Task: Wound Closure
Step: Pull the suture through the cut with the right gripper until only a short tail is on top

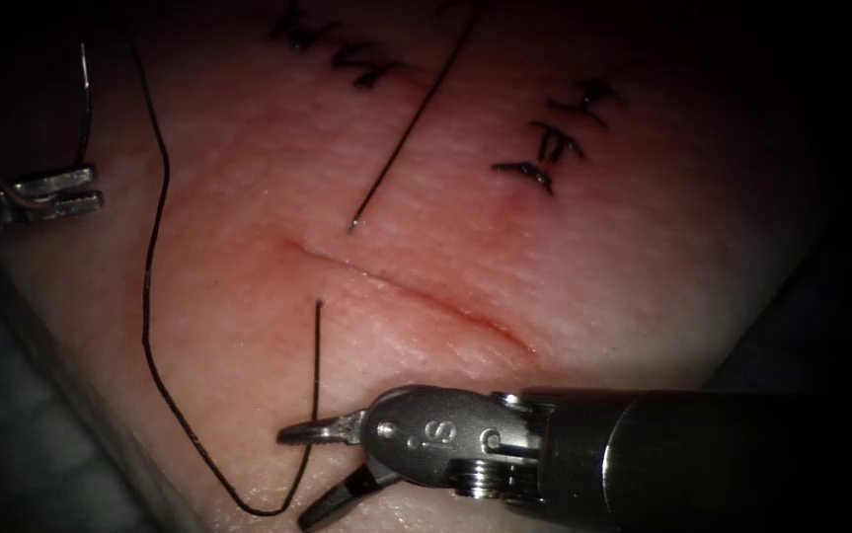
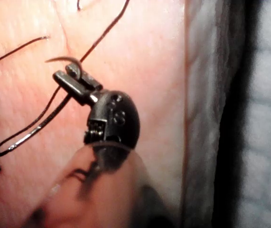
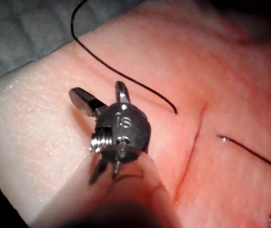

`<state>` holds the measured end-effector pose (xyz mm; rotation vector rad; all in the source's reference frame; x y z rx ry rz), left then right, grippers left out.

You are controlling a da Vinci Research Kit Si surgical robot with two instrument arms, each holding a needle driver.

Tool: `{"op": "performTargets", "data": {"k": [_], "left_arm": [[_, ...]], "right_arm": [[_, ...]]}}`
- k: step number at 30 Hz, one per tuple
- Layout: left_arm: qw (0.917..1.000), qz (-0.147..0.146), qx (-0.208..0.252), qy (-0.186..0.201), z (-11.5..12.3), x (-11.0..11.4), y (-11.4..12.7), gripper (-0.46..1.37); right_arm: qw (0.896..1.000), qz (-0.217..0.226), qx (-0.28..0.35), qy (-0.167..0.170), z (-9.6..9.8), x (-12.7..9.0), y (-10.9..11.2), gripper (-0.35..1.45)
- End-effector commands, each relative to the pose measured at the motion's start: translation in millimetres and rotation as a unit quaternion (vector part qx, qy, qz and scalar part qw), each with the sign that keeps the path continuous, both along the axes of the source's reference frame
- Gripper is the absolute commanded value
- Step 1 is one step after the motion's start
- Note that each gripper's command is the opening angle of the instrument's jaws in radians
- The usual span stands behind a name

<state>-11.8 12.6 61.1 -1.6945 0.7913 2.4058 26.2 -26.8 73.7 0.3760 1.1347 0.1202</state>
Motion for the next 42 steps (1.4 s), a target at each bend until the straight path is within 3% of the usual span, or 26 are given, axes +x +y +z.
{"op": "performTargets", "data": {"k": [1, 6, 10, 13, 22, 29, 31, 32, 33, 34, 38, 42], "left_arm": [[1.0, 0.003, 0.002, 0.002, 0.0, 0.1, 0.0, -0.35], [1.0, 0.003, 0.002, 0.003, 0.0, 0.4, 0.0, -0.35], [1.0, 0.002, 0.002, 0.004, 0.0, 0.4, 0.0, -0.35], [1.0, 0.002, 0.002, 0.004, 0.0, 0.3, 0.0, -0.35], [1.0, 0.0, 0.002, 0.005, -0.1, 0.0, 0.0, -0.35], [1.0, 0.0, 0.001, 0.005, 0.0, 0.0, -0.2, -0.35], [1.0, 0.001, -0.002, 0.006, 0.0, 0.0, -0.2, -0.35], [1.0, 0.001, -0.002, 0.006, -0.1, 0.0, -0.2, -0.35], [1.0, 0.001, -0.002, 0.006, -0.1, 0.0, -0.3, -0.35], [1.0, 0.001, -0.002, 0.007, -0.1, 0.0, -0.2, -0.35], [1.0, -0.001, -0.001, 0.008, 0.0, -0.2, -0.2, -0.35], [1.0, 0.001, -0.002, 0.005, 0.1, -0.5, -0.1, -0.35]], "right_arm": [[1.0, 0.006, -0.007, -0.001, 0.4, -0.2, 0.1, 1.25], [0.999, 0.038, -0.024, 0.024, 3.2, -1.6, 1.5, 1.22], [0.998, 0.041, -0.048, 0.02, 5.9, -1.7, 2.8, 1.22], [0.998, 0.036, -0.053, 0.028, 8.2, -1.1, 3.9, 1.22], [0.997, 0.03, -0.048, 0.047, 12.4, 1.9, 6.2, 1.22], [0.997, 0.023, -0.05, 0.059, 14.1, 3.5, 6.4, 1.14], [0.996, 0.016, -0.047, 0.068, 14.2, 3.7, 6.2, 1.01], [0.996, 0.009, -0.045, 0.073, 14.3, 3.7, 6.0, 0.73], [0.996, 0.0, -0.046, 0.078, 14.3, 3.7, 6.0, 0.32], [0.996, -0.009, -0.034, 0.079, 14.3, 3.5, 5.8, -0.35], [0.998, -0.009, -0.018, 0.052, 14.0, 3.2, 5.8, -0.35], [0.999, -0.008, -0.014, 0.049, 13.6, 3.3, 5.9, -0.35]]}}
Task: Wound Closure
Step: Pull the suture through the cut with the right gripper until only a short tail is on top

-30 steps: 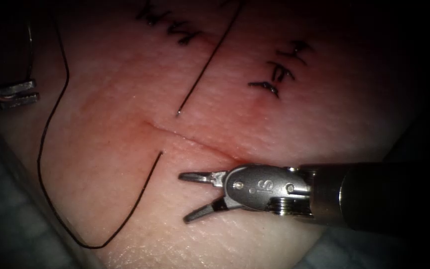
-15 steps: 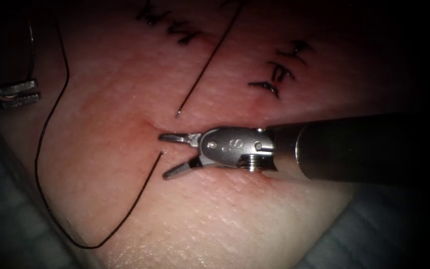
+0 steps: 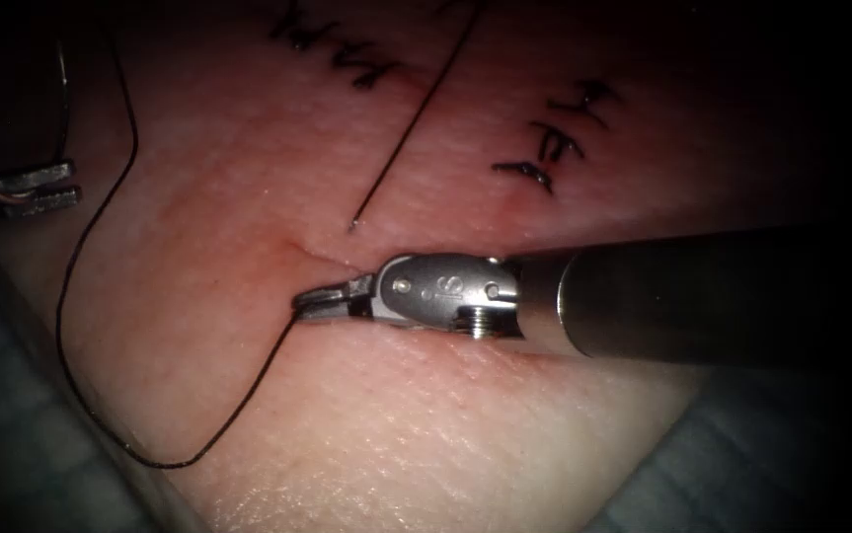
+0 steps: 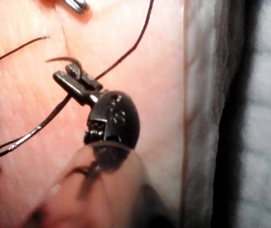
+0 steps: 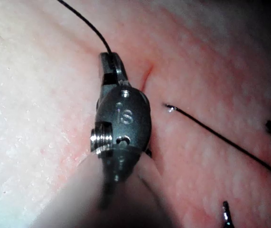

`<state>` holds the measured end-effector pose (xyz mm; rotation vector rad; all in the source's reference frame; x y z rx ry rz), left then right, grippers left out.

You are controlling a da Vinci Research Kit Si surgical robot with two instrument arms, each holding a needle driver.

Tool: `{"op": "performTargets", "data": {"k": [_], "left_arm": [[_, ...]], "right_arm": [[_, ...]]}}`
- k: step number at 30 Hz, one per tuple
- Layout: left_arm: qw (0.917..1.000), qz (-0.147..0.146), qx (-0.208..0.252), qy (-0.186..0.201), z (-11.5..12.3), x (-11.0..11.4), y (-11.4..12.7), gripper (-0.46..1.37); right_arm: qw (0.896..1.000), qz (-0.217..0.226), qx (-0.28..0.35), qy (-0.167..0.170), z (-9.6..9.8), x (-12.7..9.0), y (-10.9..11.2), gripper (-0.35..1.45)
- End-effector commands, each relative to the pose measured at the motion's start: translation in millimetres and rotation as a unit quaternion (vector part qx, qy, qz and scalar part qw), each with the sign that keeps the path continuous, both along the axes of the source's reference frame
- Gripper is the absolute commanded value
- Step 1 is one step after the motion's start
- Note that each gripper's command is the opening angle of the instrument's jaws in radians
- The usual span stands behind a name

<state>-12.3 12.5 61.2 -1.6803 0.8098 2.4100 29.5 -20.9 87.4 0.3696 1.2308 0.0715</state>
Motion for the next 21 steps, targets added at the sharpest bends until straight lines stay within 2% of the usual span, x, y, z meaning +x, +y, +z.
{"op": "performTargets", "data": {"k": [1, 9, 21], "left_arm": [[1.0, 0.005, 0.001, -0.001, 0.1, -0.1, 0.1, -0.35], [1.0, 0.007, 0.001, -0.002, 0.3, -0.6, 0.2, -0.35], [0.9999, 0.007, 0.008, -0.003, 0.7, -0.7, 0.6, -0.35]], "right_arm": [[1.0, -0.003, 0.001, -0.004, -0.2, 0.0, 0.0, -0.35], [0.998, -0.055, 0.007, -0.033, -2.2, 0.0, -1.5, -0.35], [0.99, -0.138, 0.029, -0.027, -7.6, -0.1, -5.8, -0.35]]}}
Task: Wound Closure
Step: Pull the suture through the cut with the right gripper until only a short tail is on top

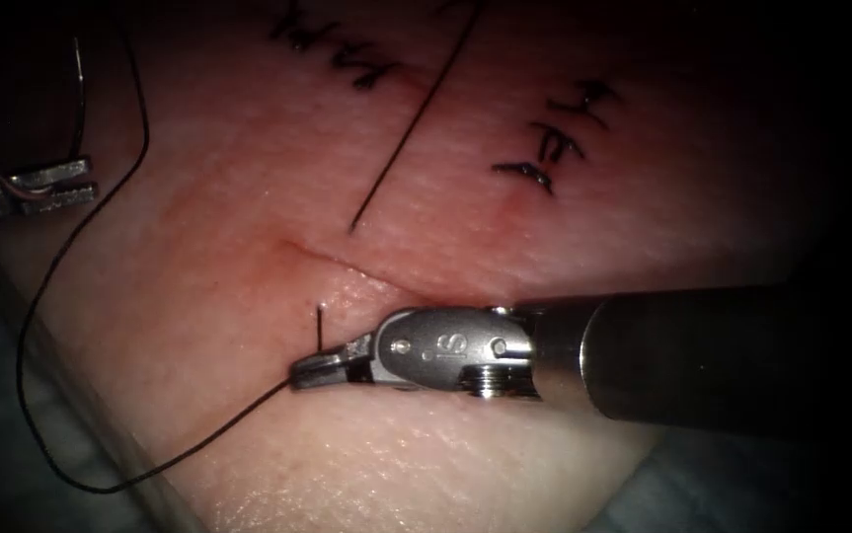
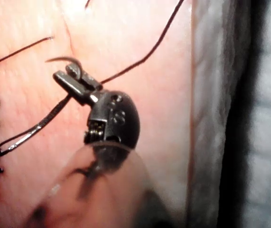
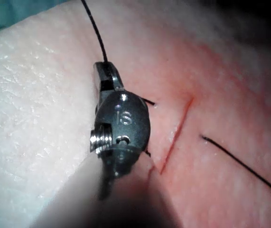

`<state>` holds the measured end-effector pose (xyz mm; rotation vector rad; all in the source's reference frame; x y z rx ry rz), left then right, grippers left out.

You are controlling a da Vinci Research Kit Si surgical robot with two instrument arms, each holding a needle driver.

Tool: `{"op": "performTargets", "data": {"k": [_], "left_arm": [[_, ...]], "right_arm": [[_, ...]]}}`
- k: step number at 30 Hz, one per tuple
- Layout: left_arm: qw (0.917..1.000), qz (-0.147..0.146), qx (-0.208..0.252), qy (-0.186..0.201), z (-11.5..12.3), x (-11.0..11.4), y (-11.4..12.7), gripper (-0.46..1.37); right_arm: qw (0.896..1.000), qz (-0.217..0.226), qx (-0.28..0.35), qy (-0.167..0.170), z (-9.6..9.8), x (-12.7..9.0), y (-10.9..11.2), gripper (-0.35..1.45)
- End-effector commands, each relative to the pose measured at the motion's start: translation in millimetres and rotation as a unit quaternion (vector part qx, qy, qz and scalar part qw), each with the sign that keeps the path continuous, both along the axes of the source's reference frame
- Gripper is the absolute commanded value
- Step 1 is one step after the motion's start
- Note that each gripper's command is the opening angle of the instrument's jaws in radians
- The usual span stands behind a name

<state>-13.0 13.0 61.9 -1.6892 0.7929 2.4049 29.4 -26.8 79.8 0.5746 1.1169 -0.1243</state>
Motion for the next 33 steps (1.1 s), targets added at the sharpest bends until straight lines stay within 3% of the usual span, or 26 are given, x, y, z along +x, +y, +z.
{"op": "performTargets", "data": {"k": [1, 10, 18, 28, 33], "left_arm": [[1.0, 0.005, 0.003, 0.001, 0.0, 0.0, 0.0, -0.35], [1.0, 0.004, 0.005, 0.002, 0.1, -0.1, -0.2, -0.35], [1.0, 0.003, 0.007, 0.0, 0.2, -0.1, -0.3, -0.35], [1.0, 0.003, 0.006, 0.0, 0.2, 0.0, -0.4, -0.35], [1.0, 0.003, 0.006, 0.0, 0.2, 0.0, -0.4, -0.35]], "right_arm": [[1.0, -0.004, 0.005, -0.002, -0.4, 0.1, -0.3, -0.35], [0.998, -0.055, 0.042, -0.001, -3.7, 2.1, -3.7, -0.35], [0.994, -0.087, 0.059, 0.007, -5.4, 4.3, -6.0, -0.35], [0.989, -0.129, 0.074, 0.019, -7.0, 6.4, -8.0, -0.35], [0.989, -0.126, 0.07, 0.017, -7.2, 6.6, -7.6, -0.35]]}}
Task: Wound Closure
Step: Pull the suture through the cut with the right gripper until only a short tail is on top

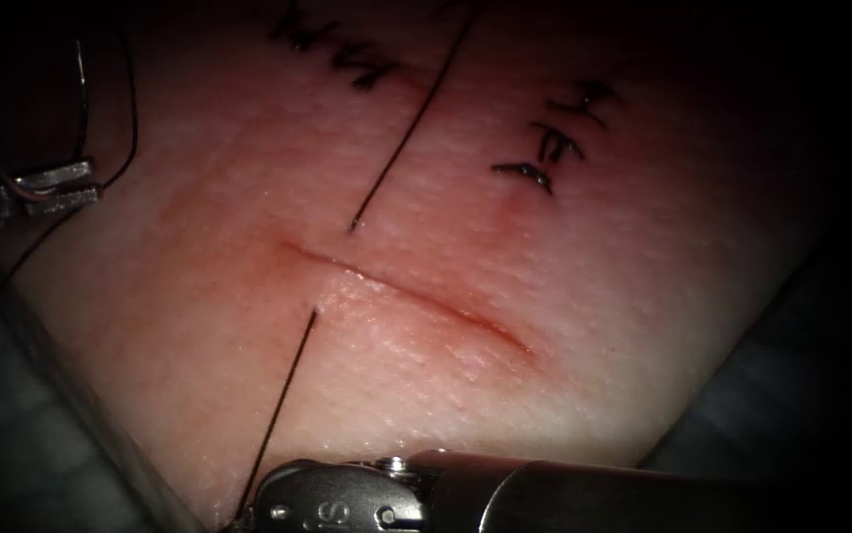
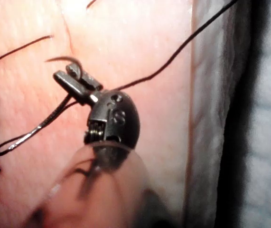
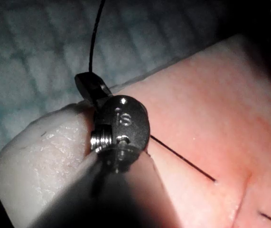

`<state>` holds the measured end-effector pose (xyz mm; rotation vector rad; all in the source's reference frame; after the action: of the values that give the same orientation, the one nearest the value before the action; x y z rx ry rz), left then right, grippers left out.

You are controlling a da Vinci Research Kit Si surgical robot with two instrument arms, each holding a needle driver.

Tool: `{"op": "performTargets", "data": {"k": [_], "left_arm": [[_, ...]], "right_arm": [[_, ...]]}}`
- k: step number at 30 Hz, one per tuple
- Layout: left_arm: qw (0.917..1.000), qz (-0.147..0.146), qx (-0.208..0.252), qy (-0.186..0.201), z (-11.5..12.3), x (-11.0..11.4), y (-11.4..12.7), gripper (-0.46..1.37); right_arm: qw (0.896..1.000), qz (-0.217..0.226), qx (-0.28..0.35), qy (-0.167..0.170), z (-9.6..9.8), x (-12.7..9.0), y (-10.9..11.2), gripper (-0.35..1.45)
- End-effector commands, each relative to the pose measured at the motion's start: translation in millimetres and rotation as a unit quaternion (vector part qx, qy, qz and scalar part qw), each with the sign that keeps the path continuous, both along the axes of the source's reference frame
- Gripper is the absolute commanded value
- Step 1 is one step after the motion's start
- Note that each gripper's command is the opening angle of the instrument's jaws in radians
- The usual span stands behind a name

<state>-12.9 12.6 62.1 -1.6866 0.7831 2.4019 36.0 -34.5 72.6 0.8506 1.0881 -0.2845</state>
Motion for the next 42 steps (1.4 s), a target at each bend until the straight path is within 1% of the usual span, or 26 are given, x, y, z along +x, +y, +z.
{"op": "performTargets", "data": {"k": [1, 2, 3, 4, 6, 7, 9, 12, 14, 17, 21, 23, 24, 26, 27, 29, 30, 31, 32, 34, 36, 38, 39, 40, 42], "left_arm": [[1.0, 0.004, 0.002, 0.001, 0.0, 0.0, 0.0, -0.35], [1.0, 0.004, 0.002, 0.001, 0.0, 0.0, 0.0, -0.35], [1.0, 0.004, 0.002, 0.001, 0.0, 0.0, 0.0, -0.35], [1.0, 0.004, 0.002, 0.001, 0.0, 0.0, 0.0, -0.35], [1.0, 0.004, 0.002, 0.001, 0.0, 0.0, 0.0, -0.35], [1.0, 0.004, 0.002, 0.001, 0.0, 0.0, 0.0, -0.35], [1.0, 0.004, 0.001, 0.001, 0.0, 0.0, 0.0, -0.35], [1.0, 0.004, 0.002, 0.001, 0.0, 0.0, 0.0, -0.35], [1.0, 0.005, 0.002, 0.001, 0.0, 0.1, 0.0, -0.35], [1.0, 0.005, 0.002, 0.001, 0.0, 0.1, 0.0, -0.35], [1.0, 0.005, 0.002, 0.001, 0.0, 0.2, 0.0, -0.35], [1.0, 0.005, 0.002, 0.0, 0.0, 0.2, 0.0, -0.35], [1.0, 0.005, 0.002, 0.0, 0.0, 0.2, 0.1, -0.35], [1.0, 0.005, 0.002, 0.0, 0.0, 0.2, 0.1, -0.35], [1.0, 0.005, 0.002, 0.0, 0.0, 0.1, 0.1, -0.35], [1.0, 0.005, 0.002, 0.0, 0.0, 0.0, 0.2, -0.35], [1.0, 0.005, 0.002, 0.001, 0.0, 0.0, 0.2, -0.35], [1.0, 0.004, 0.002, 0.001, 0.0, -0.1, 0.2, -0.35], [1.0, 0.004, 0.002, 0.001, 0.0, -0.2, 0.2, -0.35], [1.0, 0.005, 0.002, 0.0, 0.0, -0.3, 0.1, -0.35], [1.0, 0.005, 0.001, 0.0, 0.0, -0.6, 0.1, -0.35], [1.0, 0.005, 0.001, -0.001, 0.0, -0.7, 0.1, -0.35], [1.0, 0.005, 0.001, -0.001, 0.0, -0.7, 0.1, -0.35], [1.0, 0.005, 0.001, -0.001, 0.0, -0.8, 0.1, -0.35], [1.0, 0.005, 0.001, -0.001, 0.0, -0.8, 0.0, -0.35]], "right_arm": [[1.0, 0.016, -0.007, -0.004, 0.0, -0.2, 0.4, -0.16], [1.0, 0.025, -0.01, -0.005, 0.1, -0.4, 0.5, 0.03], [0.999, 0.044, -0.013, -0.01, 0.3, -0.8, 1.0, 0.44], [0.999, 0.051, -0.015, -0.012, 0.3, -1.0, 1.2, 0.59], [0.997, 0.078, -0.016, -0.012, 0.6, -1.8, 2.1, 0.98], [0.995, 0.094, -0.015, -0.011, 0.8, -2.3, 2.5, 1.09], [0.993, 0.114, -0.01, -0.009, 1.0, -3.0, 3.2, 1.2], [0.991, 0.136, 0.001, -0.006, 1.1, -4.2, 4.1, 1.25], [0.988, 0.157, 0.009, -0.004, 1.1, -5.4, 4.9, 1.28], [0.985, 0.172, 0.001, -0.004, 1.1, -6.4, 5.5, 1.3], [0.98, 0.2, 0.001, 0.008, 0.7, -9.0, 6.4, 1.31], [0.978, 0.207, -0.003, 0.013, 0.6, -9.9, 6.6, 1.28], [0.976, 0.215, -0.014, 0.019, 0.5, -10.8, 6.9, 1.23], [0.974, 0.226, -0.025, 0.025, 0.5, -11.6, 7.3, 1.16], [0.968, 0.246, -0.036, 0.018, 0.8, -12.4, 7.9, 1.15], [0.964, 0.261, -0.045, 0.012, 1.5, -12.9, 8.6, 1.13], [0.964, 0.263, -0.048, 0.012, 1.6, -13.0, 8.7, 1.13], [0.959, 0.277, -0.051, 0.008, 2.4, -13.2, 9.2, 1.11], [0.958, 0.281, -0.05, 0.007, 2.6, -13.2, 9.3, 1.11], [0.954, 0.295, -0.053, -0.004, 4.0, -13.1, 10.2, 1.11], [0.95, 0.306, -0.06, -0.017, 5.9, -12.9, 11.2, 1.12], [0.947, 0.314, -0.067, -0.027, 7.7, -12.6, 12.1, 1.17], [0.946, 0.316, -0.067, -0.029, 8.1, -12.5, 12.3, 1.18], [0.945, 0.318, -0.07, -0.031, 9.1, -12.3, 12.8, 1.2], [0.945, 0.319, -0.069, -0.032, 10.4, -11.9, 13.3, 1.22]]}}
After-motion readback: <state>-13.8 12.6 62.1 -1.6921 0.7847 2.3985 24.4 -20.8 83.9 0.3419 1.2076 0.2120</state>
